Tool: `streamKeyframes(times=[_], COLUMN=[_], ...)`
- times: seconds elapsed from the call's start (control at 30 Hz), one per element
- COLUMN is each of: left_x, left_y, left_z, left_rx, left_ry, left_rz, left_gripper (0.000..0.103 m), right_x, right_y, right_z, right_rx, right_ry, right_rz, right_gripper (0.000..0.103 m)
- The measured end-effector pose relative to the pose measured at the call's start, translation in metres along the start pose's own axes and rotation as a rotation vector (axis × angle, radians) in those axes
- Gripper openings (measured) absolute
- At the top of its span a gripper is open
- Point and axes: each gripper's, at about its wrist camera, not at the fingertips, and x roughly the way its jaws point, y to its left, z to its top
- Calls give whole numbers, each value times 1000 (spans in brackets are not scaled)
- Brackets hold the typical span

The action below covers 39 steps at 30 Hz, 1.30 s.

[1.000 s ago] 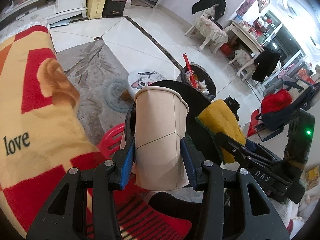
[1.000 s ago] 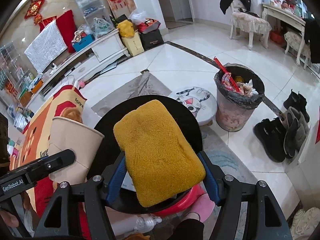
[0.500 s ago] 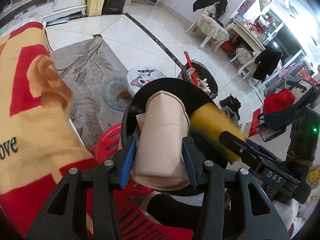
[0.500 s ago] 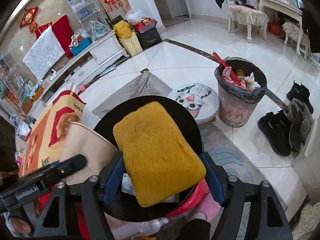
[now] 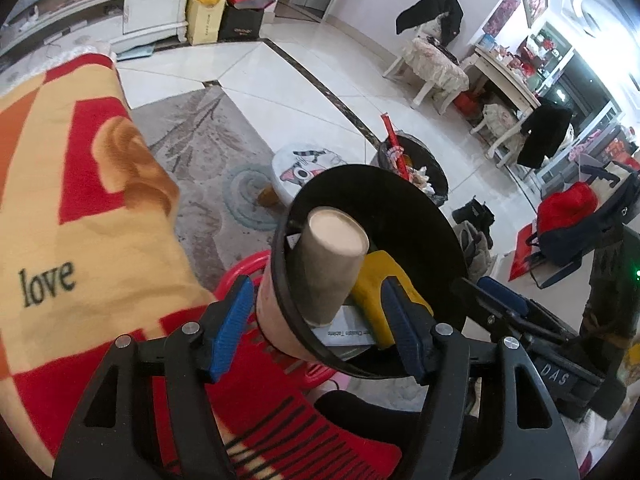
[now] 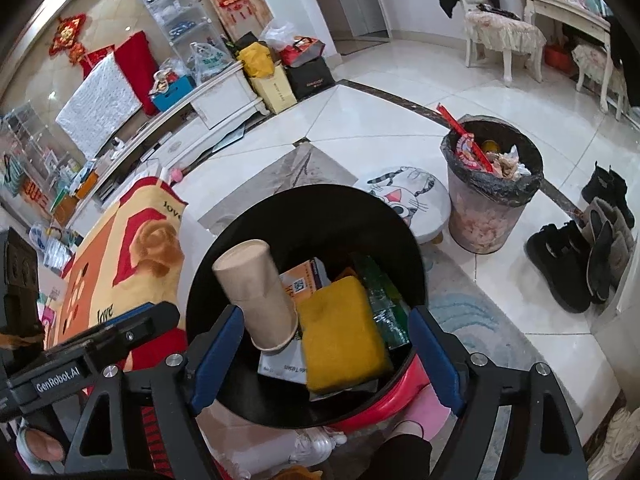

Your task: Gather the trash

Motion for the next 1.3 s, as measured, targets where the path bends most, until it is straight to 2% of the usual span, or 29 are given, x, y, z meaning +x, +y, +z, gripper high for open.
streamKeyframes(times=[0.23, 0.47, 0.67, 0.9, 1.07, 1.3], left_x=[-32, -64, -104, -138, -152, -166], left_y=[-4, 2, -2, -4, -7, -11], left_z=[-9, -18, -34, -47, -55, -62], left_rx=[24, 22, 64, 102, 127, 145], left_ry=[-85, -153, -279, -384, -427, -475], left_rz=[66, 92, 195, 228, 251, 252], left_gripper=[65, 65, 65, 65, 65, 65], right_x=[-13, -36, -62, -90, -105, -119], right_y=[18, 35, 55, 79, 90, 96], right_z=[-10, -16, -21, -31, -37, -38], right_rx=[-48, -89, -139, -190, -215, -205], right_ry=[-50, -109, -185, -285, -355, -403], right_rz=[-27, -42, -59, -102, -135, -125], right_gripper=[82, 82, 82, 82, 82, 85])
